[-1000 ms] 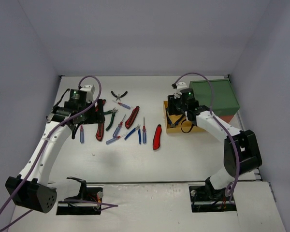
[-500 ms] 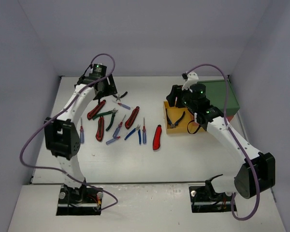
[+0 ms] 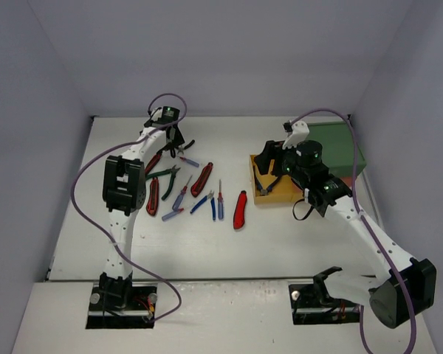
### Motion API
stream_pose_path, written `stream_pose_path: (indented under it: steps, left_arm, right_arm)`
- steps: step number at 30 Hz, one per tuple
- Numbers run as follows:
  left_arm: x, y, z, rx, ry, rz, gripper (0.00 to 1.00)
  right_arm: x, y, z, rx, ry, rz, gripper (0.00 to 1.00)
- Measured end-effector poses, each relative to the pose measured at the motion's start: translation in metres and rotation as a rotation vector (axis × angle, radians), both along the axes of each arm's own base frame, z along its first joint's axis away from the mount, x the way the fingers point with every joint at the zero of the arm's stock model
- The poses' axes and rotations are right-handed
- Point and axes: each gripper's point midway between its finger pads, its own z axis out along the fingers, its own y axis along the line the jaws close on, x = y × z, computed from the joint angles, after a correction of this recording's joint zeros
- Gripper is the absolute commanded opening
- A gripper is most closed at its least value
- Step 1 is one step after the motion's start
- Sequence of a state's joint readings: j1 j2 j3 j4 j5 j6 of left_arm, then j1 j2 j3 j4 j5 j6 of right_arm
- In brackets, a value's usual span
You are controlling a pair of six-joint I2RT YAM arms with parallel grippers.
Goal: Sort the tools into containers
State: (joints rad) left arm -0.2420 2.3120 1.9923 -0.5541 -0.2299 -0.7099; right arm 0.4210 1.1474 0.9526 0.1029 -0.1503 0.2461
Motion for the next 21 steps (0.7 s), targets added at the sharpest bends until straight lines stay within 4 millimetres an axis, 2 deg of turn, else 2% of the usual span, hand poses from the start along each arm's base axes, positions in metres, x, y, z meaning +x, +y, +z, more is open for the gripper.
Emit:
stream_pose_path:
  steps: [5, 12, 14, 18, 21]
  left_arm:
    - [0.028, -0.004, -0.009, -0.006, -0.057, 0.015, 0.55]
    - [0.043, -0.003, -0.024, 0.01, -0.079, 0.032, 0.45]
    - [0.048, -0.002, -0.027, 0.021, -0.09, 0.041, 0.37]
    - [0.053, -0.002, -0.027, 0.022, -0.106, 0.046, 0.12]
    - [0.055, -0.003, -0.027, 0.019, -0.11, 0.041, 0.0]
  right_arm:
    - [-0.008, 0.004, -0.01, -0.004, 0.032, 0.021, 0.63]
    - [-0.013, 0.004, -0.014, -0.001, 0.051, 0.024, 0.64]
    - [-0.015, 0.004, -0.016, -0.002, 0.057, 0.026, 0.64]
    - [-0.017, 0.004, -0.018, -0.006, 0.068, 0.027, 0.64]
    - [-0.018, 0.004, -0.019, -0.009, 0.075, 0.027, 0.64]
